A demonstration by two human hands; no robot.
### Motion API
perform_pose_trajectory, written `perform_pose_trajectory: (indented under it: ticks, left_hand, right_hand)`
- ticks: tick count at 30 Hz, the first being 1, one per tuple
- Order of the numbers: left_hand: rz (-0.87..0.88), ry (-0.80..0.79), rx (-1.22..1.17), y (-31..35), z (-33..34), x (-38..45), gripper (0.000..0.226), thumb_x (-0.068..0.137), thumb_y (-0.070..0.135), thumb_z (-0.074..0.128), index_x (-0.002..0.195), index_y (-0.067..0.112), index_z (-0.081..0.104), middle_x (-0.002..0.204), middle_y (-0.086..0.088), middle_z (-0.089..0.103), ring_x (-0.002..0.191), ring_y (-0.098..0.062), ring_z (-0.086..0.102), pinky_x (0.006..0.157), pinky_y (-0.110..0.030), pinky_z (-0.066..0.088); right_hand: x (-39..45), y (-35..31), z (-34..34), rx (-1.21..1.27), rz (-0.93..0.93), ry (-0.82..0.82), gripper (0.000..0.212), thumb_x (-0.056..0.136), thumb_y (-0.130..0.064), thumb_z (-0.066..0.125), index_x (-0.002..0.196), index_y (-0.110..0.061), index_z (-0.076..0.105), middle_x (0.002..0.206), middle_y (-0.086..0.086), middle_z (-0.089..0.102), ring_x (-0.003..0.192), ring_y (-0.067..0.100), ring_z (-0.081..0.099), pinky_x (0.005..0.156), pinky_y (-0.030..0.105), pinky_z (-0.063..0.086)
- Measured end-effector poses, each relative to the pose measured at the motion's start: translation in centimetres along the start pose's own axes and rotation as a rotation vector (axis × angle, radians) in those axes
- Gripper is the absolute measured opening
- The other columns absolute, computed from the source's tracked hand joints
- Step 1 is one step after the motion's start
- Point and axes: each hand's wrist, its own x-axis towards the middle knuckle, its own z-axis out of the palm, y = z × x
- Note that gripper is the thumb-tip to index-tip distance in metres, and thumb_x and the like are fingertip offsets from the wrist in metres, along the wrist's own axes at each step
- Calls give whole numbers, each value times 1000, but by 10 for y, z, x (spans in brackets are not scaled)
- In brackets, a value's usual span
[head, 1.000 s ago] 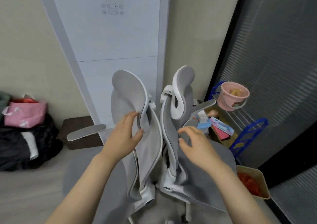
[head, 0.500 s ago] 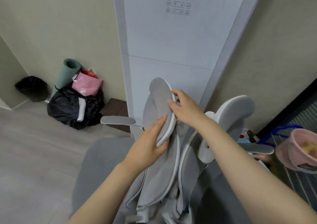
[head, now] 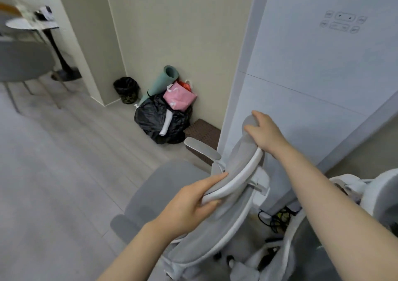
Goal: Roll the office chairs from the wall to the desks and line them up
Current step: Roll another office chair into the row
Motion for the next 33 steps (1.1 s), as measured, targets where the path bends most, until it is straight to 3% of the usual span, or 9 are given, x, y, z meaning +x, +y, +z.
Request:
perform_pose_trajectory:
  ticks: [4, 8, 12, 15, 17, 19, 21, 25, 33]
  left_hand:
    - [-59, 85, -18, -18, -47, -40, 50, 92, 22, 64, 138, 38, 49, 126, 20, 61, 113, -5, 60, 93, -30, 48]
    - [-139, 187, -19, -42, -102, -86, 52, 88, 15, 66, 125, 49, 54, 120, 25, 63, 111, -2, 59, 89, -18, 45]
    - [-224, 314, -6, -65, -156, -144, 44, 85, 8, 67, 113, 42, 62, 112, 21, 65, 107, -5, 61, 88, -18, 44]
    - [-279, 419, 46, -79, -201, -192, 35, 81, 17, 65, 106, 41, 61, 108, 21, 65, 103, -5, 60, 88, -20, 45]
    - [-324, 479, 80, -88, -231, -225, 27, 79, 26, 64, 103, 39, 59, 104, 19, 64, 101, -6, 61, 85, -23, 46]
    - [-379, 537, 126, -94, -260, -259, 26, 78, 42, 63, 103, 37, 57, 102, 17, 63, 99, -6, 61, 84, -25, 46]
    - [-435, 592, 209, -99, -287, -293, 32, 79, 53, 61, 105, 35, 55, 102, 17, 61, 98, -5, 59, 83, -25, 47]
    - [-573, 716, 344, -107, -339, -353, 36, 82, 66, 41, 102, 38, 53, 101, 18, 59, 95, -2, 57, 80, -28, 45]
    - [-669, 918, 761, -132, -432, -433, 40, 92, 46, 29, 95, 26, 63, 90, 13, 58, 88, -13, 54, 80, -36, 42]
  right_hand:
    - [-14, -39, 41, -41, -67, 26, 55, 92, -17, 51, 144, -7, 38, 151, 11, 33, 141, 23, 29, 114, 30, 20]
    - [-27, -90, 92, -77, -192, 58, 53, 82, -33, 41, 127, -12, 59, 138, 11, 50, 132, 28, 38, 114, 36, 26]
    - [-47, -148, 148, -149, -352, 115, 39, 80, -33, 38, 95, -28, 73, 111, -7, 67, 113, 21, 51, 93, 28, 31]
    - [-69, -194, 197, -220, -455, 113, 38, 81, -39, 33, 84, -30, 70, 92, -15, 69, 98, 13, 54, 101, 41, 29]
    - [-82, -224, 228, -229, -575, 85, 40, 84, -40, 31, 76, -27, 68, 80, -12, 68, 87, 11, 55, 102, 40, 30]
    - [-93, -253, 258, -215, -727, 64, 43, 83, -38, 31, 67, -21, 67, 66, -5, 66, 72, 16, 59, 84, 36, 42]
    - [-104, -283, 287, -209, -861, 38, 40, 82, -34, 35, 59, -17, 63, 57, -1, 62, 59, 18, 55, 69, 37, 42]
    - [-125, -346, 350, -89, -1032, 35, 37, 80, -29, 40, 53, -15, 61, 51, 1, 58, 51, 21, 52, 60, 36, 39]
    - [-168, -487, 477, 138, -1184, 97, 37, 80, -25, 42, 46, -13, 50, 45, 1, 45, 47, 23, 39, 53, 32, 23]
